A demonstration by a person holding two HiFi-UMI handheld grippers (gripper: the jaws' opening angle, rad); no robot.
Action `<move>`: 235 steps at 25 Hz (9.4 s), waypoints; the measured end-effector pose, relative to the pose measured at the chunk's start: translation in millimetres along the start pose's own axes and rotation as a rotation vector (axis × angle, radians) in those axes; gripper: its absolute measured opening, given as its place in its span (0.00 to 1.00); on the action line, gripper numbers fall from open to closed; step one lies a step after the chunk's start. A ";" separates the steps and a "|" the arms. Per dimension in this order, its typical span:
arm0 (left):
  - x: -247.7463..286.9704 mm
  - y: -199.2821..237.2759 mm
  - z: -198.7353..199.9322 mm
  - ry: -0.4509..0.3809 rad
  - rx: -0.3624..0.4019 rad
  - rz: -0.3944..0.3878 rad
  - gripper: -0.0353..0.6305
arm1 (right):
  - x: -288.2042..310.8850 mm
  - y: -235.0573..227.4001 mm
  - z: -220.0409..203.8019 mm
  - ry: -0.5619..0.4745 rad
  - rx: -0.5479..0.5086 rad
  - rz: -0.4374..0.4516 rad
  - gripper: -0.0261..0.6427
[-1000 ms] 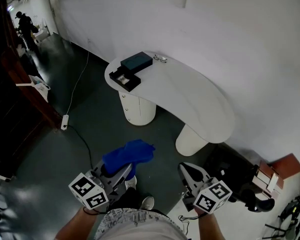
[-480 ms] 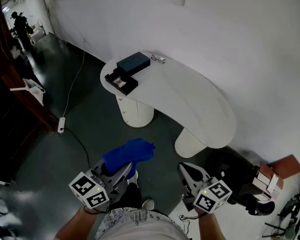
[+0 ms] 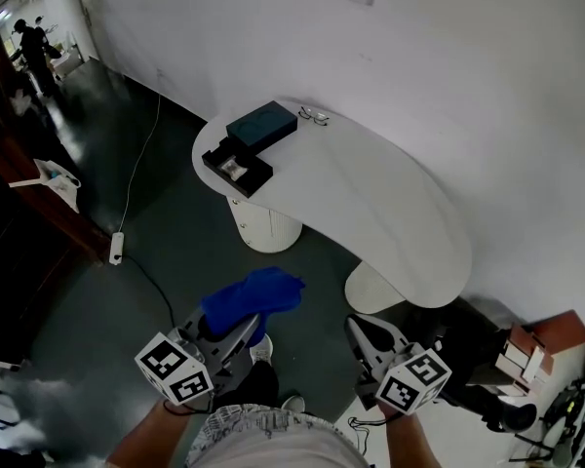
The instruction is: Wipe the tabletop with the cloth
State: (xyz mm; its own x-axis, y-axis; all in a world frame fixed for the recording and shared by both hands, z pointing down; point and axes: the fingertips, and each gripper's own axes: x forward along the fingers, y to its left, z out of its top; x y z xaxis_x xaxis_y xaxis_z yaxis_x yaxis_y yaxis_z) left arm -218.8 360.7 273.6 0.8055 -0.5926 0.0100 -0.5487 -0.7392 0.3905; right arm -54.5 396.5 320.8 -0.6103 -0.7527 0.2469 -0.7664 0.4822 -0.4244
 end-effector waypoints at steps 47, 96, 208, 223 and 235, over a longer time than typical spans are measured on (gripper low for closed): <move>121.0 233.0 94.2 0.025 -0.021 -0.050 0.23 | 218.0 -99.1 107.5 -0.010 0.056 -0.116 0.05; 409.7 342.7 57.6 0.229 0.002 0.146 0.23 | 291.4 -383.3 179.5 0.092 0.176 -0.021 0.05; 595.3 264.1 -156.7 0.759 0.017 -0.130 0.22 | 161.1 -474.0 94.1 -0.068 0.472 -0.427 0.05; 499.4 400.1 -63.9 0.642 -0.026 0.048 0.22 | 305.4 -407.3 124.5 0.021 0.384 -0.259 0.05; 432.6 476.7 -52.1 0.676 -0.020 0.134 0.22 | 378.1 -363.6 119.4 0.062 0.373 -0.210 0.05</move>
State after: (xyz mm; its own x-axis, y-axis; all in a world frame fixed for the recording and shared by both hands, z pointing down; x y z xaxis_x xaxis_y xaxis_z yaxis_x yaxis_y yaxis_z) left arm -120.3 -231.4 512.1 0.6971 -0.3439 0.6290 -0.6543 -0.6638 0.3623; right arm 17.4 -117.0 464.4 -0.4682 -0.7834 0.4087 -0.7575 0.1177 -0.6422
